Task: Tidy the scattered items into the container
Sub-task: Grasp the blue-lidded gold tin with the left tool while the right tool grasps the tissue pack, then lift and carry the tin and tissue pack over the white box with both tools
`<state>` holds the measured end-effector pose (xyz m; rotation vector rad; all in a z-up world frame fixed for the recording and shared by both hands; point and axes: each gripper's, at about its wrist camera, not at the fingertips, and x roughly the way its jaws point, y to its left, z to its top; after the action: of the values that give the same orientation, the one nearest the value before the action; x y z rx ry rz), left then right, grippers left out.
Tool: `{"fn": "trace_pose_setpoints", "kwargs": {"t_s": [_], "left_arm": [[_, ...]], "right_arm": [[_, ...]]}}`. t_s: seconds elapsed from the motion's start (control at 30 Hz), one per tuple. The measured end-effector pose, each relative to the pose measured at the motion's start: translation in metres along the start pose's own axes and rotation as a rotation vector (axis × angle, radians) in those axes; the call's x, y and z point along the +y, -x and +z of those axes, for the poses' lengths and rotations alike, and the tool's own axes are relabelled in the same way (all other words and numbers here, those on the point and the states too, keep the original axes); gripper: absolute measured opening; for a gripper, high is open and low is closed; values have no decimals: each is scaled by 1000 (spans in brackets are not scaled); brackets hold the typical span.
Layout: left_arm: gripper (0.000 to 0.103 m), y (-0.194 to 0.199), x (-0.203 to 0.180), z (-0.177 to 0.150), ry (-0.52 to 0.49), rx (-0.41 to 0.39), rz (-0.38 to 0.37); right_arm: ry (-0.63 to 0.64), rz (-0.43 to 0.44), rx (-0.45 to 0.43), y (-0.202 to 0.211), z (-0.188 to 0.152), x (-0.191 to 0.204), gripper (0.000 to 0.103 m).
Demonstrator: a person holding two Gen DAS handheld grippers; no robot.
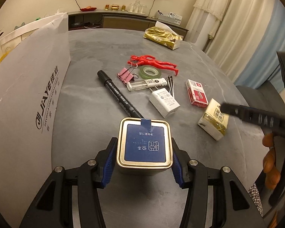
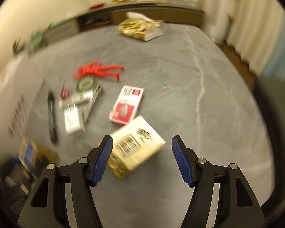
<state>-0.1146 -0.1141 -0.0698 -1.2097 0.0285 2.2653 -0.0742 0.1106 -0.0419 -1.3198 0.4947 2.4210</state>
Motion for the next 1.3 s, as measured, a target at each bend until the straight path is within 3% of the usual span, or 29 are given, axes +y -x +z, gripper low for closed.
{"fn": "trace_pose_setpoints", "kwargs": {"t_s": [0.1, 0.2, 0.4, 0.53, 0.7, 0.77, 1.07, 1.3], "left_arm": [[53, 0, -1, 0, -5, 0, 4], [53, 0, -1, 0, -10, -2, 5], [53, -1, 0, 1, -12, -3, -5], [52, 0, 0, 1, -9, -2, -14], [51, 0, -7, 1, -27, -8, -14], [51, 0, -7, 1, -27, -13, -23], [51, 18, -5, -2, 38, -54, -116], [51, 48, -20, -5, 21, -96, -86]], "right_arm": [[-174, 24, 32, -4, 0, -2, 68], [-242, -59, 38, -14, 4, 3, 68], [-90, -179, -3, -21, 3, 19, 69], [-45, -215, 18, -28, -11, -2, 68], [13, -135, 3, -20, -20, -15, 65], [47, -127, -30, -13, -23, -14, 54], [57, -28, -85, 17, -34, -18, 53], [34, 49, -115, 38, -39, -22, 54]]}}
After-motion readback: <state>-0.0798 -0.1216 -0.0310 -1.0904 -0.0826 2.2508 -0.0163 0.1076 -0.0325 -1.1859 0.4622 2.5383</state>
